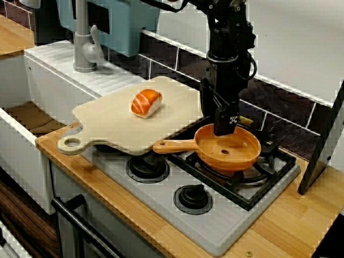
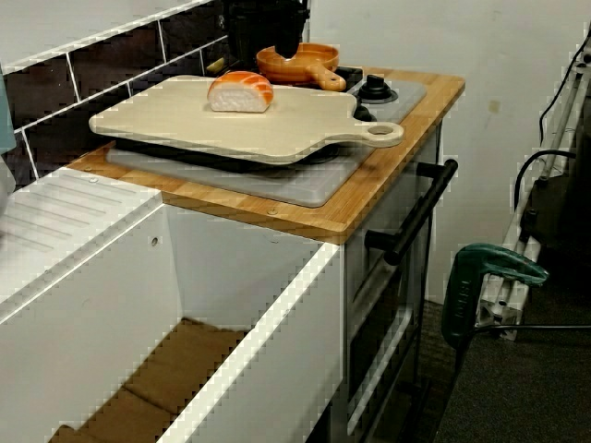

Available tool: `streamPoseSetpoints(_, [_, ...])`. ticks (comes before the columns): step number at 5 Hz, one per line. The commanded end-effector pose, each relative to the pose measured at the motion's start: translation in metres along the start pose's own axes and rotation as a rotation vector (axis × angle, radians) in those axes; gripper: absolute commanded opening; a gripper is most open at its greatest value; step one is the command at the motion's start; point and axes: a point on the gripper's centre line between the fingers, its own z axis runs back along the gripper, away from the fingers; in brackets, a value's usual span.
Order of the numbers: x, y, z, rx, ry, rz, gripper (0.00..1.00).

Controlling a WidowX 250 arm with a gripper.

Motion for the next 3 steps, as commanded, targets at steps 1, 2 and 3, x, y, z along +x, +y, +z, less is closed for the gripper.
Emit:
streamPoseSetpoints(1, [0.000, 0.000, 0.000, 0.000, 0.000, 0.000, 1.00])
streamPoseSetpoints(2, [-0.003, -0.008, 0.024, 0.005, -0.039, -0.010, 1.00])
streamPoseSetpoints(3, [-0.009, -0.006, 0.052, 0.000, -0.077, 0.027, 1.00])
